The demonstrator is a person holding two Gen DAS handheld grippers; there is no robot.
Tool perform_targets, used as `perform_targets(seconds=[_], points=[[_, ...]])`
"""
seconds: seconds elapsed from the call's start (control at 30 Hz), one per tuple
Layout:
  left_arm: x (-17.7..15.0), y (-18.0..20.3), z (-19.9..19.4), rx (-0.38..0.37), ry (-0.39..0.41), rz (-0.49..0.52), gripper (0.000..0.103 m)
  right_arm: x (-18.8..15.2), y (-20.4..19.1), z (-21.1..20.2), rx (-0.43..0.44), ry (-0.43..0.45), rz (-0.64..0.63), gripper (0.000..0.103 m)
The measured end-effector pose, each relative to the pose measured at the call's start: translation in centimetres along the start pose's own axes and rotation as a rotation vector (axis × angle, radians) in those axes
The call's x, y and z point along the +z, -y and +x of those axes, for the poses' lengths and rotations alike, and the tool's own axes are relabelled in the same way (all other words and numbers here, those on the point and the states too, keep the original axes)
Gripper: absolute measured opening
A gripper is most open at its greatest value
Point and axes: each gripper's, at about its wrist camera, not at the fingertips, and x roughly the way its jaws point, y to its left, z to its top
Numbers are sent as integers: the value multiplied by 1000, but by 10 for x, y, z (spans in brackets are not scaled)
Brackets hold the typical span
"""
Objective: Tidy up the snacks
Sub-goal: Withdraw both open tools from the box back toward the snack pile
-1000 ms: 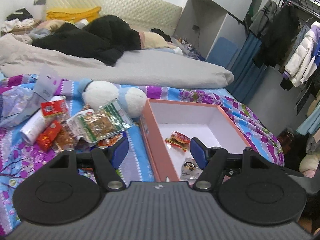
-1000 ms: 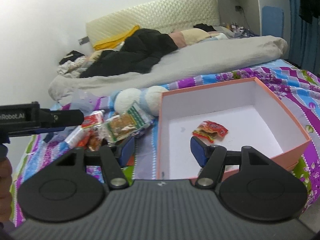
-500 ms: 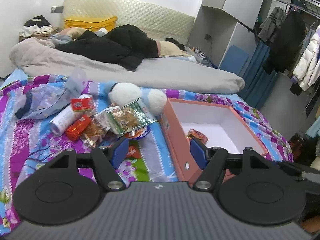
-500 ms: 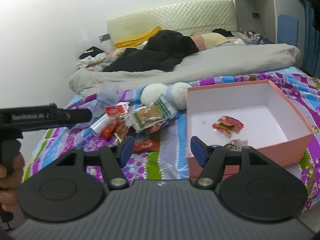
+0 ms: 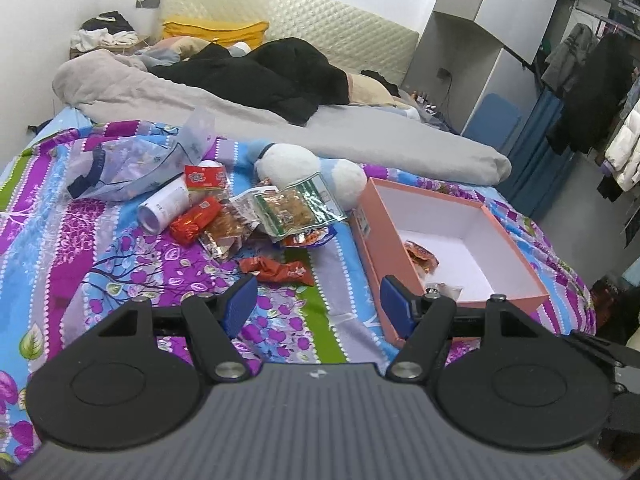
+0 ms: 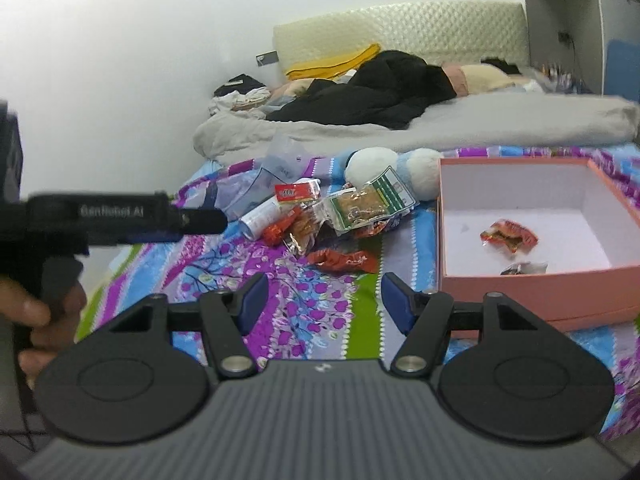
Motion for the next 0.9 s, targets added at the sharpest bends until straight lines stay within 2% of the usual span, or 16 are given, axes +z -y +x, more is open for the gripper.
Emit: perform_targets(seconds=[0.23, 0.43, 0.63, 0.9], points=[[-1, -3, 3, 21, -22, -10, 73, -3, -4, -2, 52, 0, 20, 65], [4, -14, 18, 47, -46, -27, 73, 1, -9, 8, 60, -8, -9, 65], [10, -36, 47, 83, -84, -50, 73, 1, -8, 35, 66, -60, -15, 65], [24, -72, 98, 141, -122, -73, 73, 13, -7, 91, 75, -145, -50, 65]])
